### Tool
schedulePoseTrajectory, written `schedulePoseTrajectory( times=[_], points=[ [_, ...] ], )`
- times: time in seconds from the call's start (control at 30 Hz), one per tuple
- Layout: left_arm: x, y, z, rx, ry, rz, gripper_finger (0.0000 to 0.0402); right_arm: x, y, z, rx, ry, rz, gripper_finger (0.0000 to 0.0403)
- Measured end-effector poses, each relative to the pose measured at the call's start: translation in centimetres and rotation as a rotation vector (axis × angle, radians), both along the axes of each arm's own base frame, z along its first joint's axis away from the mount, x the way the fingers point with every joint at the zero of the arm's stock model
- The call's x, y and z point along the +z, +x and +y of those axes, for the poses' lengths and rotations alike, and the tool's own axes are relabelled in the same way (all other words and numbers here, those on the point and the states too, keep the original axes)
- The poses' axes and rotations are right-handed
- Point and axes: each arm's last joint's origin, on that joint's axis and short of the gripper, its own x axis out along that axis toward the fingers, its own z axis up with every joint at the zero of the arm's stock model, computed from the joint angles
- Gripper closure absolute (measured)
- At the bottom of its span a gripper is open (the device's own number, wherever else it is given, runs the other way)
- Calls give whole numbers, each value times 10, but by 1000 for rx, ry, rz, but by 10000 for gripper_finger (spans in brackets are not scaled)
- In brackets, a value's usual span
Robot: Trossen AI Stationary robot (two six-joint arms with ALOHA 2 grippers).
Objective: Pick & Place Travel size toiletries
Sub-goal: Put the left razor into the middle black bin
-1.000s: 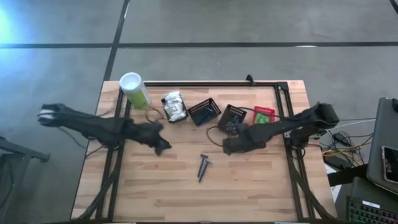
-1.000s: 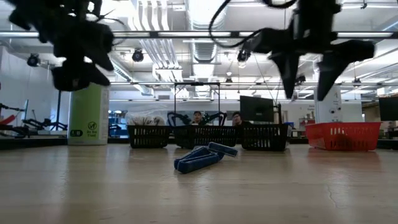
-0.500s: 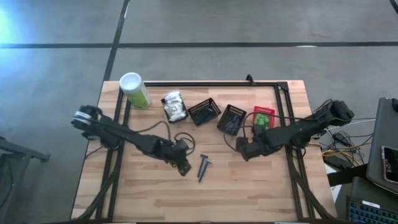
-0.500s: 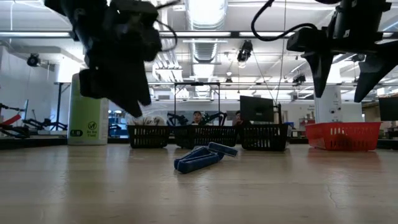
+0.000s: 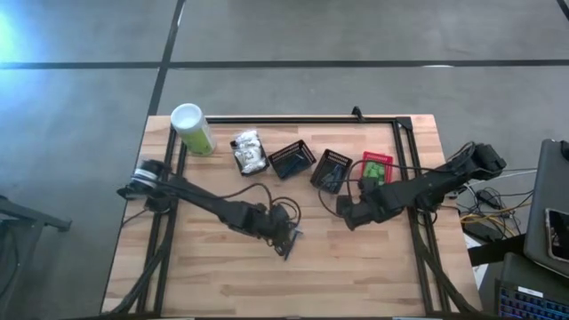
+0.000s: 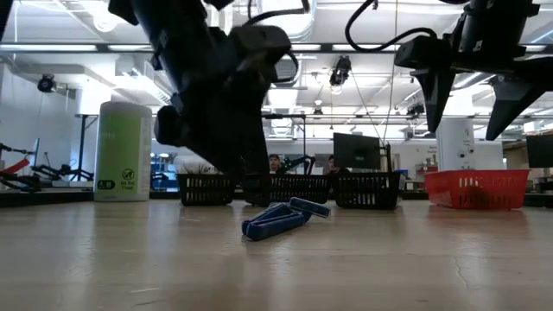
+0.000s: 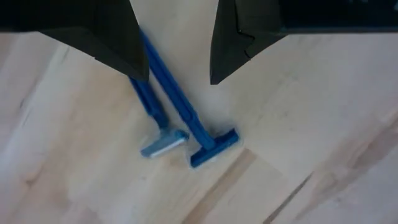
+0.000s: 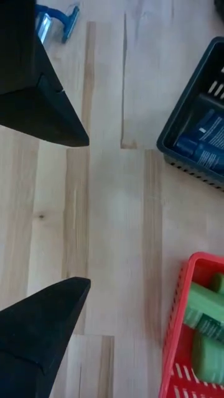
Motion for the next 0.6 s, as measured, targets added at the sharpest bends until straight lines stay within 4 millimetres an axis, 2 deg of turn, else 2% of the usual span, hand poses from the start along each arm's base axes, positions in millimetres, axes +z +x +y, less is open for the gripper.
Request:
schedulePoseTrajectory(
  times=[0.23,0.6],
  points=[
    [-13,11,0,25,25,30,227,0,0,0,22,-5,8,53],
    [-18,17,-3,44,2,-5,227,0,0,0,26,-12,13,73]
  ],
)
